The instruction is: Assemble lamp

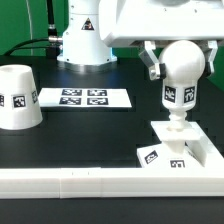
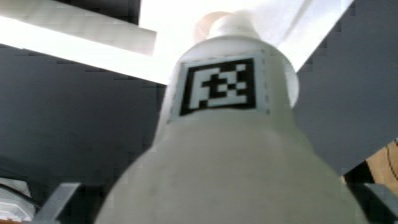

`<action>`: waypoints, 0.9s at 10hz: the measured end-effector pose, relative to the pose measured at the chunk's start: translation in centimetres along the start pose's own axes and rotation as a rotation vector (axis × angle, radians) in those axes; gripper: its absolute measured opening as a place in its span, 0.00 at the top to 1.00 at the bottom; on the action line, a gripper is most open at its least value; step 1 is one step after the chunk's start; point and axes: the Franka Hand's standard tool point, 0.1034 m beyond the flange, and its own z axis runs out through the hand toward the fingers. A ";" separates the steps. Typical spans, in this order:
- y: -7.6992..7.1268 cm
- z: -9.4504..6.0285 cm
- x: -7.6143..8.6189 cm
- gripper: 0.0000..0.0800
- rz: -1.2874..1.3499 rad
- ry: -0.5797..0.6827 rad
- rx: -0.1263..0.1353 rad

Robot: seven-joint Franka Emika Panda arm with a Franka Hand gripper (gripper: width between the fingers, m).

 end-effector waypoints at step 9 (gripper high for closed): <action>1.0 0.7 -0.9 0.28 0.000 -0.011 -0.008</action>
Offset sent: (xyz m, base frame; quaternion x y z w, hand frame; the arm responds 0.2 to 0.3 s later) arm 0.0035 -0.0052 -0.0006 0.0008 -0.0015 -0.0148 0.9999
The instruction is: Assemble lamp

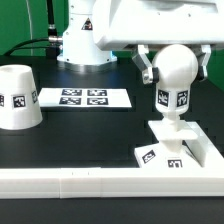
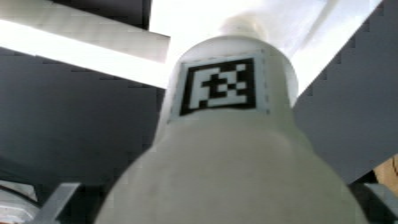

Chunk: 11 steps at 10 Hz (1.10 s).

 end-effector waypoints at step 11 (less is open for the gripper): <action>-0.3 1.0 -0.6 0.13 -0.002 0.003 0.000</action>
Offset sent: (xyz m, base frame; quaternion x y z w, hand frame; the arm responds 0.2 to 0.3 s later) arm 0.0002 0.0035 -0.0080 -0.0005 0.0005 -0.0098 1.0000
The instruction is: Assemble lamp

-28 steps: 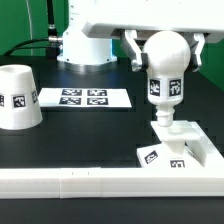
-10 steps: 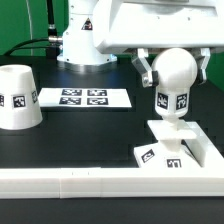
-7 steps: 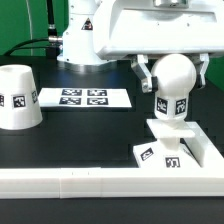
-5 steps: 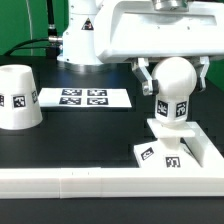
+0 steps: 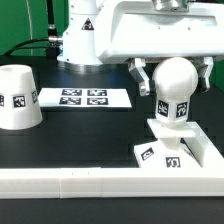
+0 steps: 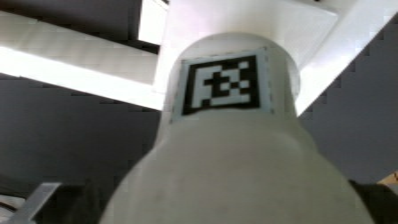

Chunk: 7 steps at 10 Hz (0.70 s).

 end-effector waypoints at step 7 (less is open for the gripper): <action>0.3 -3.5 2.5 0.13 -0.005 0.011 0.002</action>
Offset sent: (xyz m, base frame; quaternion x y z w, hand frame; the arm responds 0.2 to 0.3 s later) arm -0.0140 0.0047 0.0282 0.0116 -0.0260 0.0038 0.9996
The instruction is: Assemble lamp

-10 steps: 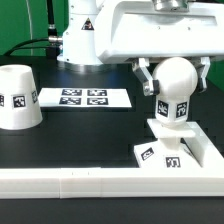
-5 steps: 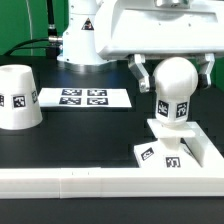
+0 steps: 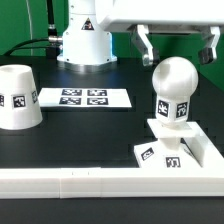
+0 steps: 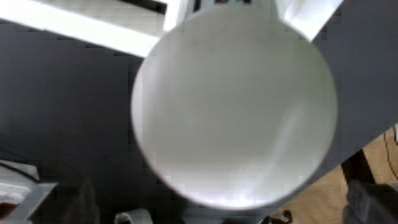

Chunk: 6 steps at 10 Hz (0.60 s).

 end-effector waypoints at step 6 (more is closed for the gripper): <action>0.2 0.8 -1.1 0.13 -0.008 -0.035 0.006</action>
Offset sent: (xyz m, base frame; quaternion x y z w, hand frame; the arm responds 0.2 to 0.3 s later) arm -0.0025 -0.0091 -0.0138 0.0061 0.0032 -0.0309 0.9995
